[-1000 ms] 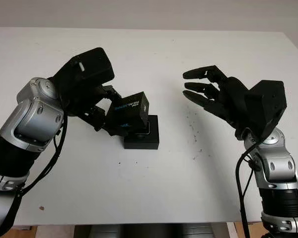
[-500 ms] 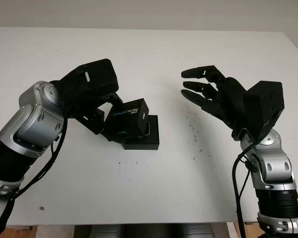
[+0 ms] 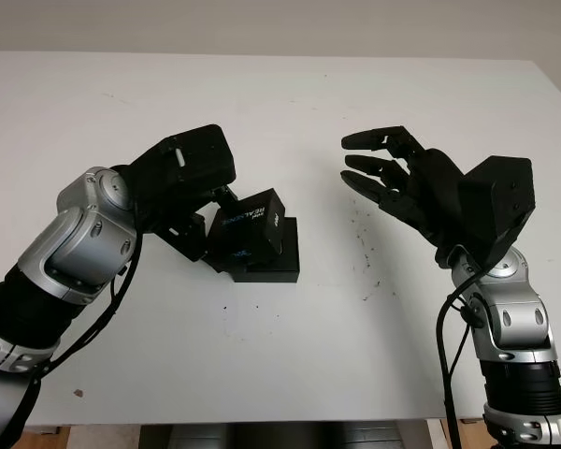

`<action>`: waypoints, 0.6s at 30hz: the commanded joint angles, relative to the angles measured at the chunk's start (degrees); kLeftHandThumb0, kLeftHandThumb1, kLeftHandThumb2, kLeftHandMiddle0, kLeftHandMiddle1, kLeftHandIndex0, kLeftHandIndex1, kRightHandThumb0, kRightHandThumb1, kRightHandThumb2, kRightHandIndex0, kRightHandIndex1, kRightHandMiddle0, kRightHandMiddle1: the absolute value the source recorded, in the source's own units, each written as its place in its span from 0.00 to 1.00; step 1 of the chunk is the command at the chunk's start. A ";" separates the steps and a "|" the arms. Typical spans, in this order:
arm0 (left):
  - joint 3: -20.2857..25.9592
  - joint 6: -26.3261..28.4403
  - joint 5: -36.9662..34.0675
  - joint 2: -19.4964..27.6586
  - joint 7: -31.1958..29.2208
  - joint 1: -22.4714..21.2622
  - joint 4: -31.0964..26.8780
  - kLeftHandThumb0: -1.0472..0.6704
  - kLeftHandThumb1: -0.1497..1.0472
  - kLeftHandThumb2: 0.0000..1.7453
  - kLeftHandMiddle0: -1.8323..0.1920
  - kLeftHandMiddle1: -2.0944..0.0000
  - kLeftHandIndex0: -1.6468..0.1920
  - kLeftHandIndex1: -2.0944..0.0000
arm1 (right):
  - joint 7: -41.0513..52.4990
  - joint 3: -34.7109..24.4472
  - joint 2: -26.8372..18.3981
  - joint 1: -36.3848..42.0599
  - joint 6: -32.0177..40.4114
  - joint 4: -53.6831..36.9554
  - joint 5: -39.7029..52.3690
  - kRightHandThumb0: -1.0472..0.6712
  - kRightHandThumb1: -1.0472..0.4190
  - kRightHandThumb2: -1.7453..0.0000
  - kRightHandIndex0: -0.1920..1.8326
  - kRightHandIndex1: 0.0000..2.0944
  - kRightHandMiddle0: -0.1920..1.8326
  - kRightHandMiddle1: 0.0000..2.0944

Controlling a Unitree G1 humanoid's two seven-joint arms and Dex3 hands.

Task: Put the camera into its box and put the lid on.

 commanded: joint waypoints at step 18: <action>-5.10 12.28 -9.16 4.91 -6.79 -5.33 -13.12 0.31 1.00 0.24 1.00 0.99 1.00 1.00 | 0.09 -0.22 0.07 0.09 -0.96 -0.31 0.04 0.41 0.01 0.97 0.13 0.32 0.08 0.63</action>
